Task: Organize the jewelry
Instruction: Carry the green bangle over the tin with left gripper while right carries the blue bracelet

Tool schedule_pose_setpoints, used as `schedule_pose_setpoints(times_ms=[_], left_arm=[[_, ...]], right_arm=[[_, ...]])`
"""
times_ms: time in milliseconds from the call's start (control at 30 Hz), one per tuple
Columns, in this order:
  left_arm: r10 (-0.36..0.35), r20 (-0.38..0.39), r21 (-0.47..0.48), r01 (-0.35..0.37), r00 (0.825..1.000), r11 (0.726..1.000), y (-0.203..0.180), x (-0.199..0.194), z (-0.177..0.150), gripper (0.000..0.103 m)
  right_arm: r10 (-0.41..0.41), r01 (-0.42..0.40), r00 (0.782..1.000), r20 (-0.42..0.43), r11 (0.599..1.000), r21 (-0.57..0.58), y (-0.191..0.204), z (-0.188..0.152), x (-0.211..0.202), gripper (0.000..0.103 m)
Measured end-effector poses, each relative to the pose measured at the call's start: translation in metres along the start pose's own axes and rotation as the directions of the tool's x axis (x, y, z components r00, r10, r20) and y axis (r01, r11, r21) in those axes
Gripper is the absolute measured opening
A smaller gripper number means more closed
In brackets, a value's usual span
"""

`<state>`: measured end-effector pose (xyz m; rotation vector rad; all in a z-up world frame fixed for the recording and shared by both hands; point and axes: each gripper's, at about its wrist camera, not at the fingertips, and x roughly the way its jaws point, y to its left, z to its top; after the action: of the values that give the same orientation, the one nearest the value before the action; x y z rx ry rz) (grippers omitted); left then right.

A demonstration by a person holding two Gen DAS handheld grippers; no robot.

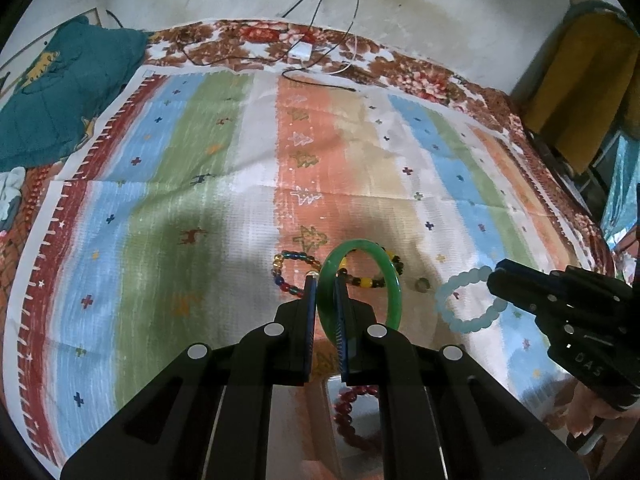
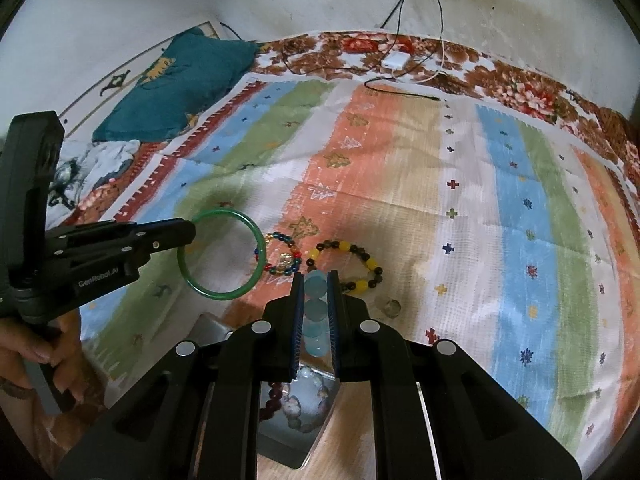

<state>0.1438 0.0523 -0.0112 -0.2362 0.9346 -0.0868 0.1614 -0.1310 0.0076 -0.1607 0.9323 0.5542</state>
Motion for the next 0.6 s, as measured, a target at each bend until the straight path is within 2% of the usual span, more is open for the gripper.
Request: schedule_pose_setpoints(times_ms=[600], left_arm=[[-0.029, 0.037, 0.025, 0.028, 0.999, 0.999, -0.013, -0.029, -0.029, 0.008]], right_arm=[[0.038, -0.038, 0.999, 0.028, 0.999, -0.007, 0.012, -0.022, -0.026, 0.012]])
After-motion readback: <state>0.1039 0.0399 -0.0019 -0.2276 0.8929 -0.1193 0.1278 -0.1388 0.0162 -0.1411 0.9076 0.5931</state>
